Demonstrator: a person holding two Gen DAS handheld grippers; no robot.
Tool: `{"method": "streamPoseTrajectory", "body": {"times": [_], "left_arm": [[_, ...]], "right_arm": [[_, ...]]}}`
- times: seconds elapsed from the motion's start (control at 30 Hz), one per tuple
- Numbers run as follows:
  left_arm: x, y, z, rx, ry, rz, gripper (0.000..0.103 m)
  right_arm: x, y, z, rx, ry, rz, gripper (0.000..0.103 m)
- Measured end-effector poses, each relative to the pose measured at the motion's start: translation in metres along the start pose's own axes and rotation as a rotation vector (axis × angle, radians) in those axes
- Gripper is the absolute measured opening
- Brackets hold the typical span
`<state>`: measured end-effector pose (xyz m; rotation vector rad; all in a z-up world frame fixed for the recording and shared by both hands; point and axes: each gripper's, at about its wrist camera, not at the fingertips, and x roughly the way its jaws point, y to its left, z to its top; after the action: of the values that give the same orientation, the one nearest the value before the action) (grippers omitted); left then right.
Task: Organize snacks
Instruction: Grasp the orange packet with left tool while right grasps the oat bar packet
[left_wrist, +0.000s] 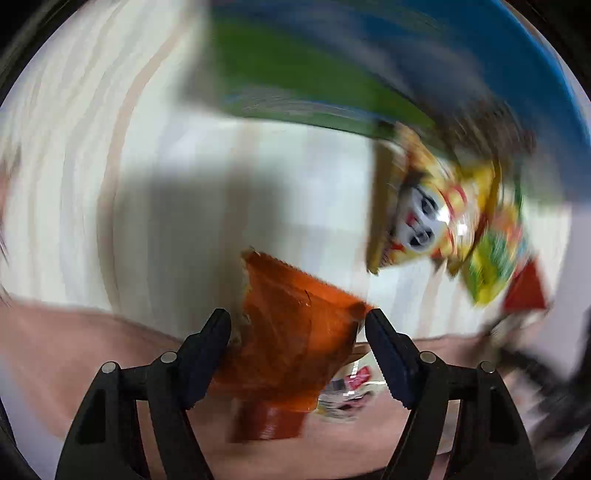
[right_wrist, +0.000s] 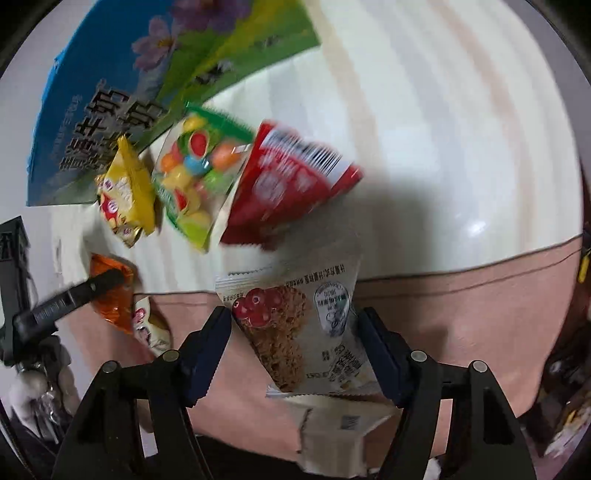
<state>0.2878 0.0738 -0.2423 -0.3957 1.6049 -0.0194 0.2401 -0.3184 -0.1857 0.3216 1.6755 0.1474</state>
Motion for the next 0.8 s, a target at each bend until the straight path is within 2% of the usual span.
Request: {"method": "streamPoseTrajectory", "body": {"times": [0.03, 0.07, 0.13, 0.2, 0.27, 0.33, 0.4, 0.47, 0.5, 0.53, 0.57, 0.7, 0.8], "left_arm": [[-0.001, 0.005, 0.002, -0.018, 0.001, -0.03, 0.074], [-0.002, 0.006, 0.002, -0.012, 0.001, -0.029, 0.074], [-0.007, -0.002, 0.003, 0.052, -0.007, -0.011, 0.074], [-0.009, -0.012, -0.003, 0.121, -0.012, 0.014, 0.074], [-0.01, -0.031, -0.008, 0.22, -0.009, 0.075, 0.074], [-0.004, -0.053, -0.017, 0.331, 0.01, 0.173, 0.074], [0.004, -0.063, -0.022, 0.383, 0.018, 0.236, 0.074], [0.004, -0.063, -0.023, 0.358, -0.005, 0.236, 0.071], [0.001, -0.058, -0.023, 0.313, -0.015, 0.219, 0.064], [0.0, -0.051, -0.024, 0.265, -0.013, 0.206, 0.062], [-0.002, -0.044, -0.024, 0.224, -0.008, 0.193, 0.062], [-0.01, -0.005, -0.028, -0.01, -0.022, 0.06, 0.062], [-0.004, 0.007, -0.03, -0.052, -0.003, 0.025, 0.062]], "right_arm": [[0.002, 0.0, -0.001, 0.003, 0.003, -0.003, 0.078], [0.004, 0.001, -0.003, 0.002, 0.003, -0.007, 0.08], [0.007, 0.006, -0.006, -0.015, 0.005, -0.02, 0.087], [0.01, 0.012, -0.007, -0.043, 0.005, -0.054, 0.089], [0.015, 0.019, -0.005, -0.066, 0.007, -0.088, 0.089], [0.023, 0.024, -0.009, -0.088, 0.011, -0.121, 0.089], [0.026, 0.028, -0.013, -0.09, 0.001, -0.141, 0.087], [0.026, 0.032, -0.02, -0.086, -0.028, -0.174, 0.071], [0.023, 0.033, -0.023, -0.078, -0.045, -0.169, 0.064], [0.02, 0.034, -0.026, -0.063, -0.055, -0.154, 0.061], [0.017, 0.034, -0.03, -0.052, -0.071, -0.127, 0.06], [0.012, 0.041, -0.037, -0.066, -0.073, -0.078, 0.058], [0.021, 0.044, -0.037, -0.07, -0.029, -0.072, 0.066]]}}
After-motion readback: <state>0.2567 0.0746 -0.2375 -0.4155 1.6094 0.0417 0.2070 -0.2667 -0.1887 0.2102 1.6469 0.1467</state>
